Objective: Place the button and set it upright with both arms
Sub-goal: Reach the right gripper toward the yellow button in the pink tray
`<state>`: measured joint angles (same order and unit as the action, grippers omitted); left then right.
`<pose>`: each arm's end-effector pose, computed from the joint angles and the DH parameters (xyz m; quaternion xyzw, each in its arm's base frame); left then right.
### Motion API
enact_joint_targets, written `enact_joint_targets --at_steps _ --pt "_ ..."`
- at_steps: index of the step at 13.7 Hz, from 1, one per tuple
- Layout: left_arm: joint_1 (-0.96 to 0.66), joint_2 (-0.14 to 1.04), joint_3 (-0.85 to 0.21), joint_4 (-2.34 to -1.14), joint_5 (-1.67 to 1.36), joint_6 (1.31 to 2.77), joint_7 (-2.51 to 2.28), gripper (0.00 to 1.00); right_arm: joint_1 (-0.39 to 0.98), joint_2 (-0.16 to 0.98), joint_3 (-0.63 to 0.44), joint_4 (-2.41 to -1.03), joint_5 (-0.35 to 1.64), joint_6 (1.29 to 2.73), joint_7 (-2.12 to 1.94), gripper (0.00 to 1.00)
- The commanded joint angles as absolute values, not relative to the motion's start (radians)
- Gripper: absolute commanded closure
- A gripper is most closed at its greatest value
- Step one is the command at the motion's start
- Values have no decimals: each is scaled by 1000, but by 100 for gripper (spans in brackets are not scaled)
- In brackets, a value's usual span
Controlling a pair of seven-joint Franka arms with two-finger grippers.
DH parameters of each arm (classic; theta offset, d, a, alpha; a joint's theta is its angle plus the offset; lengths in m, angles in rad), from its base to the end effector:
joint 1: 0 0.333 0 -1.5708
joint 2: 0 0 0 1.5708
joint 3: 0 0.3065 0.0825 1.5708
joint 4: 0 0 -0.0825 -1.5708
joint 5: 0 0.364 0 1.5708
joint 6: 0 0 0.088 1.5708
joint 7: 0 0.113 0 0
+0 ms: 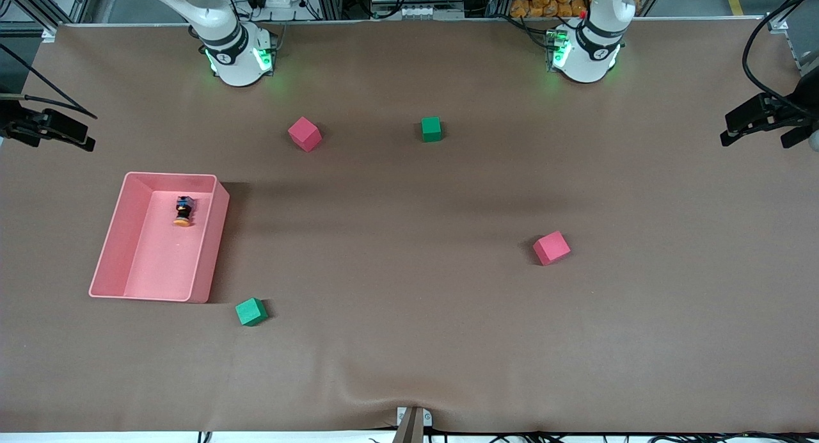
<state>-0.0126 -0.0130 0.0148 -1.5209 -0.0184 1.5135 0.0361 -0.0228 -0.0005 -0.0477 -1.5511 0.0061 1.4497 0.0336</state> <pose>0.5252 -0.0010 0.6333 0.9998 -0.0175 0.0030 0.0092 0.5195 -0.0359 0.6081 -0.9974 0.0517 0.0504 0.0040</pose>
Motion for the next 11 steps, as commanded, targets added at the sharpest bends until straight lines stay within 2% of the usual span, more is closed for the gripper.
enact_joint_targets --at_steps 1,4,7,11 --pt "2 -5 6 -1497 -29 1514 55 0 -28 -17 -43 -1563 25 1445 48 0" --pt "2 -3 11 -1496 -25 1514 52 0 -28 -14 -43 -1569 25 1445 45 0" --pt "0 -3 6 -1497 -23 1514 52 0 -34 -9 -44 -1633 25 1485 38 0" --pt "3 -3 11 -1497 -34 1514 51 0 -52 -8 -46 -1820 23 1684 29 0"
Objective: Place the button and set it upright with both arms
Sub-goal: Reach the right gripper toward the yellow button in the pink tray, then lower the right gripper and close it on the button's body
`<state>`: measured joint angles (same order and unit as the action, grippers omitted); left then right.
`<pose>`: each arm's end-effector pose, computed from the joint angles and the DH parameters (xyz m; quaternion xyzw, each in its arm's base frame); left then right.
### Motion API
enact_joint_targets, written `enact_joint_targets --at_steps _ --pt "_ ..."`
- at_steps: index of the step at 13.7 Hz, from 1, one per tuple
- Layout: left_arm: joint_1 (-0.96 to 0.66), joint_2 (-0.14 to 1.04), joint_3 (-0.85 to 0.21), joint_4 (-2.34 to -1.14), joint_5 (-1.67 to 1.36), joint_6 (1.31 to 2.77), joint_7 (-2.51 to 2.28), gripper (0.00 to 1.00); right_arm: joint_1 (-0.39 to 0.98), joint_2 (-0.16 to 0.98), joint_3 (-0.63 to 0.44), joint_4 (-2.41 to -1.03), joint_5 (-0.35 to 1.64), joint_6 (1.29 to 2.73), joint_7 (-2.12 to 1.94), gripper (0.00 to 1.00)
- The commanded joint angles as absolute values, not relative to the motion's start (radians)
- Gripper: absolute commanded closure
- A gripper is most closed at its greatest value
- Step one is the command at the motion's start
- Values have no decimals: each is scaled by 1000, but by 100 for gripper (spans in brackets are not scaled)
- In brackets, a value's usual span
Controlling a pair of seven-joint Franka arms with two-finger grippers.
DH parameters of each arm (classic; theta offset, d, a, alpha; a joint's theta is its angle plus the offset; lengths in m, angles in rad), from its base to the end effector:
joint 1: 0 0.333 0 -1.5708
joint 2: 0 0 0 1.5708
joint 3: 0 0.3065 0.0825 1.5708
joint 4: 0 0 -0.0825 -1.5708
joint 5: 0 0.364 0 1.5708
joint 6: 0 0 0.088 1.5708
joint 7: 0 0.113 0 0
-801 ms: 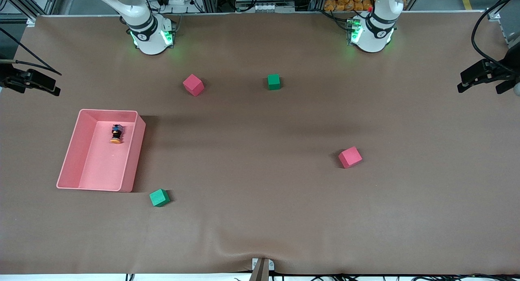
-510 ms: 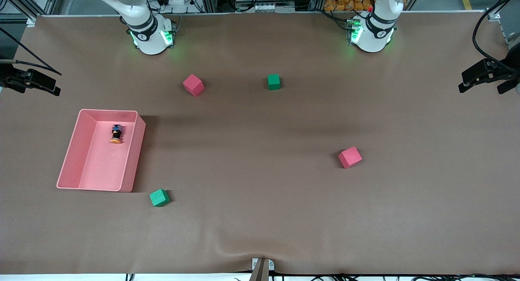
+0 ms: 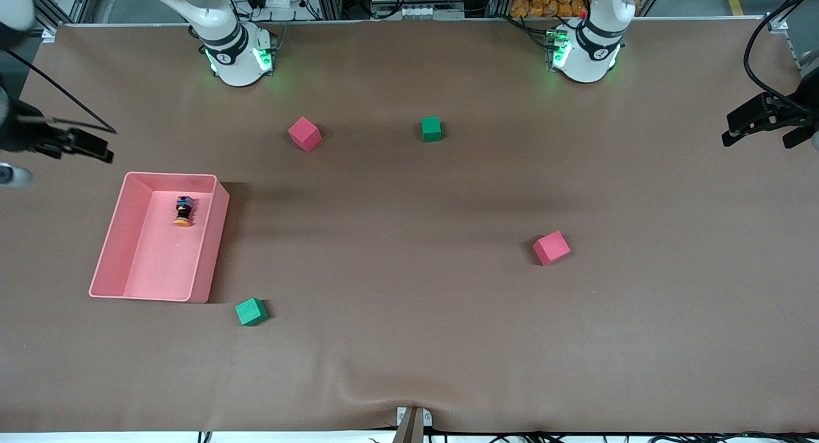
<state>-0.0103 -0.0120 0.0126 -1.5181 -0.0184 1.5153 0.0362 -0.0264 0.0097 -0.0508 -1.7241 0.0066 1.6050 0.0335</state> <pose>0.5258 -0.0009 0.6342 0.9998 -0.0175 0.0048 0.0092 0.5293 -0.0401 0.5377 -0.9964 0.0555 0.0643 0.0044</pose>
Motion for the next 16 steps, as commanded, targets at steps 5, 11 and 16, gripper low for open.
enact_joint_targets --at_steps 5,11,16 --pt "0 0 -35 -1500 -5 1513 55 0 -116 181 -46 -1853 9 1879 -97 0" --pt "18 -11 -29 -1496 2 1508 55 0 -129 278 -46 -2066 12 2168 -94 0" --pt "17 -17 -28 -1477 17 1479 51 0 -130 282 -45 -2262 20 2419 -29 0"
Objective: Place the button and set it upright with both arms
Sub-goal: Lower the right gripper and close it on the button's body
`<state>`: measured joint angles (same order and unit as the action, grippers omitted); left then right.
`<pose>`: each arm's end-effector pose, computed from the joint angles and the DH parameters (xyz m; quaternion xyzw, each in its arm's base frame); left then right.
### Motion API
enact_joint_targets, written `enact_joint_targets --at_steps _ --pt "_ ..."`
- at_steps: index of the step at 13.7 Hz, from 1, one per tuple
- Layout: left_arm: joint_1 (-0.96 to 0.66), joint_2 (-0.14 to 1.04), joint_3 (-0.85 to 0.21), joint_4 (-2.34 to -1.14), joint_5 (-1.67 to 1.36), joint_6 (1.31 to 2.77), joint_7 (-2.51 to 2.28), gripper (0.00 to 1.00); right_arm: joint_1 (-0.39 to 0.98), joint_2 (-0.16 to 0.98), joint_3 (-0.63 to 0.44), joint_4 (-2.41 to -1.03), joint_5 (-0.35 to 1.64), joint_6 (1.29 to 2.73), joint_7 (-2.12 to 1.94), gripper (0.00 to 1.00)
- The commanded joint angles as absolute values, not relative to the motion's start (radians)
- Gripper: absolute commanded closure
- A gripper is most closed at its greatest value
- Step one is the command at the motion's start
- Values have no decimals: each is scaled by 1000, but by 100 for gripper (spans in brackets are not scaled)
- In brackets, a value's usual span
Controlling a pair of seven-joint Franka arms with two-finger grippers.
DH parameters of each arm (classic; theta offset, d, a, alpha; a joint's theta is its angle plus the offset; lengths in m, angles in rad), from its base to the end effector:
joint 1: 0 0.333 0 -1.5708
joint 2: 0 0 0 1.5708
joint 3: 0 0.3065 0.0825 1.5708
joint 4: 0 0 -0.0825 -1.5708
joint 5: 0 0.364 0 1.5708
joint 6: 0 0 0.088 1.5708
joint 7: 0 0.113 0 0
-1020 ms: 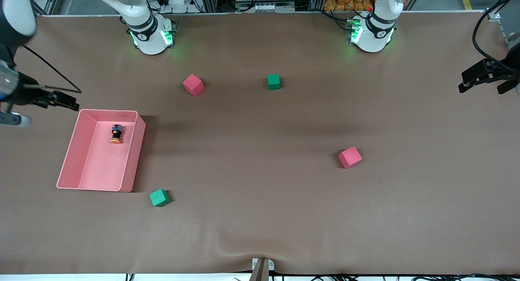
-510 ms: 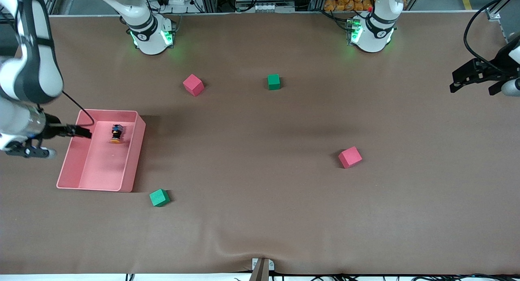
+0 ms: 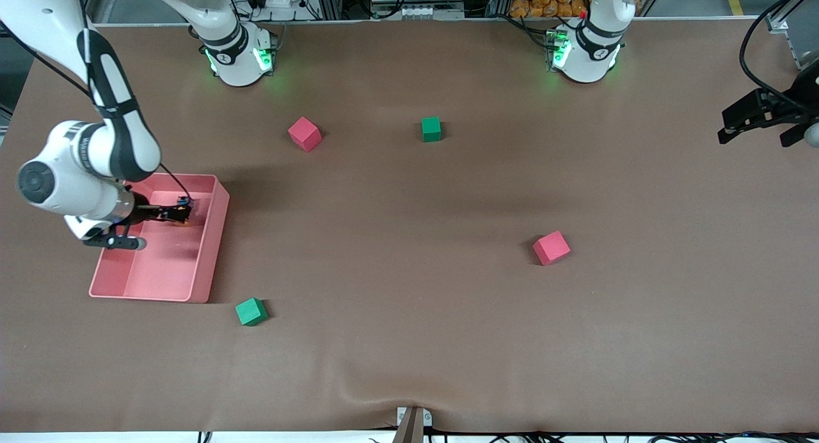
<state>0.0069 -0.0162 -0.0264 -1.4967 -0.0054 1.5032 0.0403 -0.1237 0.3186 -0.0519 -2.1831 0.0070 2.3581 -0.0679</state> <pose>0.5230 -0.0110 0.6448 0.9995 -0.0301 0.0114 0.0024 0.5207 -0.0925 0.2313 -0.9959 0.0556 0.0717 0.0028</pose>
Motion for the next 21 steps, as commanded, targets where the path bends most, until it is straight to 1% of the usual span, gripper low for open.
enact_joint_targets --at_steps 1,3,7,10,13,19,21 --pt "17 -17 -28 -1479 17 1477 51 0 -124 288 -44 -2284 20 2456 7 0" --pt "15 -15 -28 -1477 17 1479 49 0 -94 313 -44 -2298 20 2499 58 0" --pt "15 -18 -29 -1477 17 1477 48 0 -98 360 -44 -2310 20 2557 43 0" --pt "17 -18 -25 -1477 17 1477 48 0 -100 364 -44 -2310 18 2562 -3 0" --pt "17 -18 -21 -1477 17 1477 51 0 -132 367 -44 -2310 18 2562 -84 0" --pt "23 -17 -21 -1477 17 1477 51 0 -135 410 -43 -2310 20 2580 -86 0" --pt "25 -17 -21 -1479 17 1477 49 0 -133 413 -43 -2310 20 2579 -87 50"
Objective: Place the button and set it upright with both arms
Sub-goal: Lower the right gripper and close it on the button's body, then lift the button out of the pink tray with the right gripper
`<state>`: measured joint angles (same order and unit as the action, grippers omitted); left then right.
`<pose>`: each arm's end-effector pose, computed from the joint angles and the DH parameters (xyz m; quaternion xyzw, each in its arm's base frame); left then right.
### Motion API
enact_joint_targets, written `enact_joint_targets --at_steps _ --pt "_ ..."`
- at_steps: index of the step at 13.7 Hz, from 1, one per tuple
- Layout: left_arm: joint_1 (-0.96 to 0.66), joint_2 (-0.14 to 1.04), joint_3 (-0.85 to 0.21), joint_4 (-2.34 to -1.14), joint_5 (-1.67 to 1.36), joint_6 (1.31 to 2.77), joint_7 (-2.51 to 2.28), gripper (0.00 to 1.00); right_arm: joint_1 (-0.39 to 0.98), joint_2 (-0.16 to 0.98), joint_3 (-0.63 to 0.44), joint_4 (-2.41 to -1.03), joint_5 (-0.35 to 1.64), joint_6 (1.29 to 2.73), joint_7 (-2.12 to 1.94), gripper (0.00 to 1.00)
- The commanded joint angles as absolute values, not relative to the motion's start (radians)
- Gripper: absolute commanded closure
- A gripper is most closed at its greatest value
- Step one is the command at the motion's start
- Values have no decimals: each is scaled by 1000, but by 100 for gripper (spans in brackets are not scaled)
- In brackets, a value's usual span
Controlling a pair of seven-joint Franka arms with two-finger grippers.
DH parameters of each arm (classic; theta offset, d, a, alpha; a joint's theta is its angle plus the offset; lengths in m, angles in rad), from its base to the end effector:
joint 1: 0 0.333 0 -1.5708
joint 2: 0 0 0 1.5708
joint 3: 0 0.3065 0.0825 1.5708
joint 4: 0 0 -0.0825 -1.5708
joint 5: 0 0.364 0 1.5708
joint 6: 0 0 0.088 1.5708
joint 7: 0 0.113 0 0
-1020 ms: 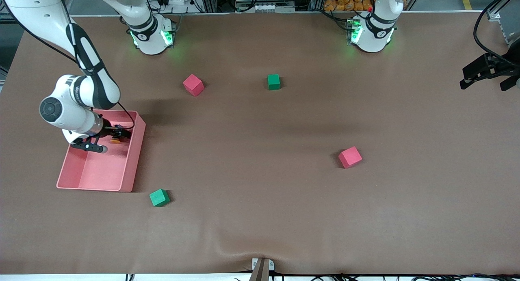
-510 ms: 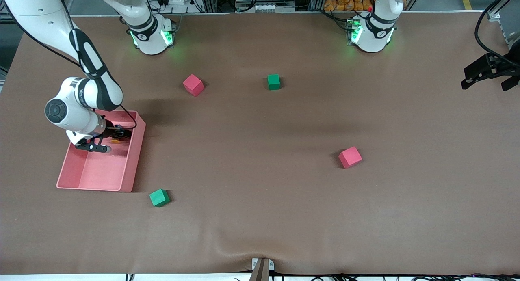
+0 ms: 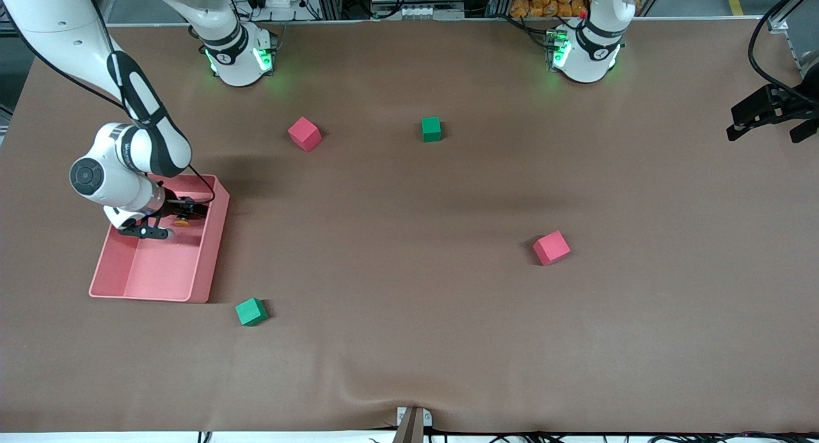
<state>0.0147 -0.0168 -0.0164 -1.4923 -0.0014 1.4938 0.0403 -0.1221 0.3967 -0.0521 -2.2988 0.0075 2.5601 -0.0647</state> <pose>0.5219 -0.0011 0.6462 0.9997 -0.0211 0.0092 0.0004 0.4902 -0.0877 0.1675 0.9961 -0.0565 -0.0679 0.0002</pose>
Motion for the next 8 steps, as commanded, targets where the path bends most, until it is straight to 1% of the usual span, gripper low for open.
enact_joint_targets --at_steps 1,2,3,4,5,8 --pt "26 -17 -21 -1479 17 1477 49 0 -133 413 -43 -2310 20 2579 -89 71" --pt "26 -15 -21 -1477 17 1477 49 0 -133 413 -43 -2309 20 2579 -89 85" --pt "26 -15 -21 -1479 17 1477 49 0 -132 413 -41 -2309 20 2579 -89 94" --pt "26 -15 -21 -1479 17 1477 49 0 -132 410 -41 -2307 20 2580 -90 97" --pt "26 -14 -21 -1479 17 1477 51 0 -130 403 -41 -2307 20 2579 -91 98" --pt "25 -11 -21 -1479 18 1477 48 0 -133 374 -41 -2301 20 2577 -158 98"
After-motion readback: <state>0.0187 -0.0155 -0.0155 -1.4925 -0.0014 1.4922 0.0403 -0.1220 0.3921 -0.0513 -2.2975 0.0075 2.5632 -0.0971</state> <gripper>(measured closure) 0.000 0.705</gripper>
